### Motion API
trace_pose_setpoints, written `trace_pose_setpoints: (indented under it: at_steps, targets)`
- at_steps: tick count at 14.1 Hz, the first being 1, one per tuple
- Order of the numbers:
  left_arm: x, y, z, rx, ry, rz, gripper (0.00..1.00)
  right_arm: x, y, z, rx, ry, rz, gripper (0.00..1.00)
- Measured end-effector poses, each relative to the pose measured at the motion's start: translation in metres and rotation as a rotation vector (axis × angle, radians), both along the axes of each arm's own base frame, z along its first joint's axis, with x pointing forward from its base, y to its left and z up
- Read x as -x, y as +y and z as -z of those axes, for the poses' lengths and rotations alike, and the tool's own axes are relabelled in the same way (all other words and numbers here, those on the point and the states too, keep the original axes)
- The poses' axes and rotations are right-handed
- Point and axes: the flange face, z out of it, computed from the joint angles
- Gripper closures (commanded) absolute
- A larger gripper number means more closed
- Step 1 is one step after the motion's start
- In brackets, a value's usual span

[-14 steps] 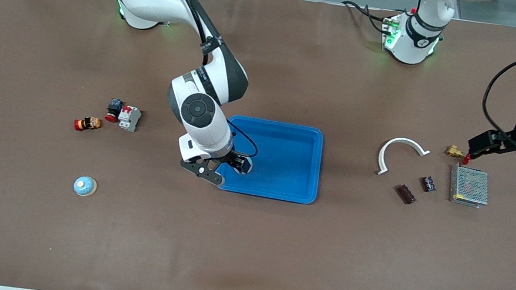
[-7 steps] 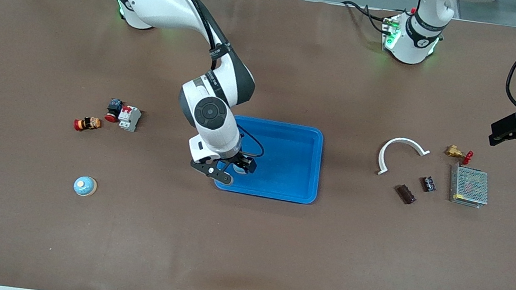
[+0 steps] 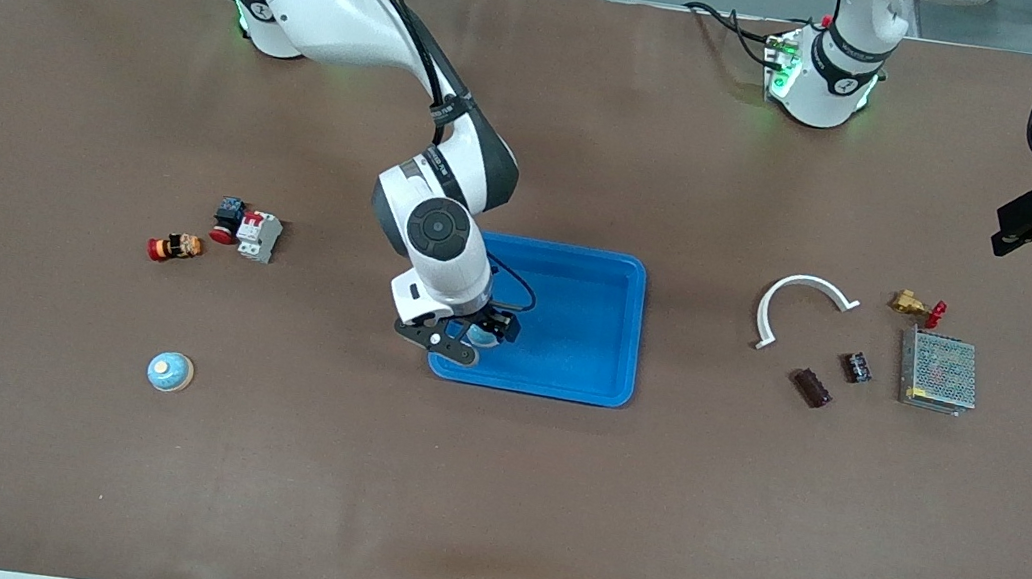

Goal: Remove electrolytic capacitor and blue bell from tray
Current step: 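Grasp the second light-blue bell in the tray with the right gripper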

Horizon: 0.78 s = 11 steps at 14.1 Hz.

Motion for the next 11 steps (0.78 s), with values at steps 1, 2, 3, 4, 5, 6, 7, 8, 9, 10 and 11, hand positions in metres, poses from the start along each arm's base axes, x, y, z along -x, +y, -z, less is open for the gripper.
trace_pose_setpoints:
  at_steps: [1, 2, 3, 4, 5, 6, 7, 8, 9, 10, 11]
  targets:
    - [0.000, 0.001, 0.003, 0.000, 0.006, -0.001, 0.00, 0.001, 0.001, 0.003, -0.001, -0.002, -0.002, 0.00]
    - [0.000, 0.001, 0.005, -0.001, 0.011, -0.002, 0.00, 0.002, 0.002, 0.006, -0.001, -0.002, -0.002, 0.00]
    - [0.000, 0.002, 0.007, -0.001, 0.015, -0.004, 0.00, 0.002, 0.002, 0.008, 0.000, -0.002, -0.001, 0.00]
    - [0.000, 0.004, 0.009, -0.001, 0.018, -0.006, 0.00, 0.003, 0.002, 0.010, 0.001, -0.001, 0.000, 0.00]
    - [0.000, 0.004, 0.011, -0.002, 0.026, -0.007, 0.00, 0.003, 0.002, 0.013, 0.002, -0.001, 0.000, 0.00]
    - [0.001, 0.004, 0.014, -0.003, 0.038, -0.008, 0.00, 0.003, 0.002, 0.015, 0.003, 0.000, 0.000, 0.00]
    - [0.002, 0.004, 0.017, -0.003, 0.050, -0.008, 0.00, 0.003, 0.001, 0.018, 0.006, 0.002, 0.001, 0.00]
    - [0.003, 0.004, 0.017, -0.004, 0.060, -0.007, 0.00, 0.003, 0.001, 0.020, 0.008, 0.005, 0.001, 0.00]
    - [0.004, 0.004, 0.017, -0.004, 0.064, -0.007, 0.00, 0.003, 0.000, 0.023, 0.010, 0.006, 0.001, 0.00]
    - [0.005, 0.004, 0.016, -0.004, 0.065, -0.008, 0.00, 0.003, 0.000, 0.025, 0.010, 0.001, -0.001, 0.00]
    - [0.005, 0.004, 0.016, -0.002, 0.065, -0.007, 0.00, 0.003, 0.000, 0.027, 0.010, -0.007, -0.004, 0.00]
